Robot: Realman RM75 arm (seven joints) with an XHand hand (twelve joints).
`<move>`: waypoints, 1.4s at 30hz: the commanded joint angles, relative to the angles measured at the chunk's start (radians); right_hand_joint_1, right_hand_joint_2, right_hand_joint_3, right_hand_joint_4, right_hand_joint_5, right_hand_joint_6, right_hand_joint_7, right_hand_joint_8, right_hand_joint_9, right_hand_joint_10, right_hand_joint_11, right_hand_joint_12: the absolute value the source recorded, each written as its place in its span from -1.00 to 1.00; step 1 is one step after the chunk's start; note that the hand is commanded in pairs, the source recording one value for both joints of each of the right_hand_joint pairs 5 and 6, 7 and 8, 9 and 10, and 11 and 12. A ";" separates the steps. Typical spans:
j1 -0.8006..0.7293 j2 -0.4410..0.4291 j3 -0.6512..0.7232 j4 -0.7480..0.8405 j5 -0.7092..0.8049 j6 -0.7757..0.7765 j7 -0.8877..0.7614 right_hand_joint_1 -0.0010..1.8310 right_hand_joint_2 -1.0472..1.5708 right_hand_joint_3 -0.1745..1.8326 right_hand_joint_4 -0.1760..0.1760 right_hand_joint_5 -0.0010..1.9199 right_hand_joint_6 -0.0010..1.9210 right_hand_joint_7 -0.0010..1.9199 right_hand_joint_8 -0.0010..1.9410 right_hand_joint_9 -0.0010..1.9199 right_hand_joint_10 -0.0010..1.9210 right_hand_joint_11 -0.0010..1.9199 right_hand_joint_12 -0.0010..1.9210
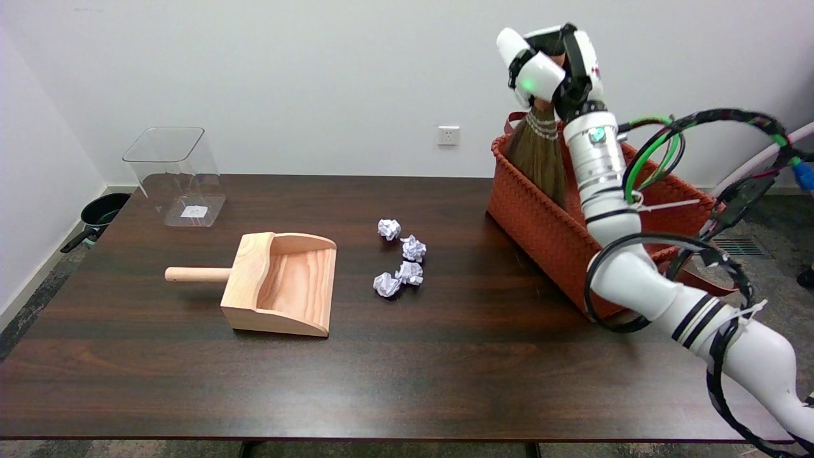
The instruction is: Pick up the broom in the basket.
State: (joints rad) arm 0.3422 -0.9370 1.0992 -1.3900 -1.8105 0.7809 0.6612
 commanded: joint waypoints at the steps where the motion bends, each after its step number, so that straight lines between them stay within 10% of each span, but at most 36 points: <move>1: 0.052 0.046 0.192 -0.158 0.007 -0.186 -0.048 -0.08 0.56 -0.14 0.00 1.00 1.00 1.00 0.98 1.00 1.00 0.85 0.85; 15: 0.102 0.090 0.231 -0.294 0.187 -0.293 -0.144 -0.08 0.58 -0.14 0.00 1.00 1.00 1.00 0.98 1.00 1.00 0.86 0.85; 42: -0.079 -0.046 -0.252 -0.429 0.345 0.010 -0.466 -0.10 0.66 -0.10 0.00 1.00 1.00 1.00 0.98 1.00 1.00 0.87 0.86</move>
State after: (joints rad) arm 0.3333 -0.8702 1.0891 -1.8049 -1.5077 0.6776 0.3305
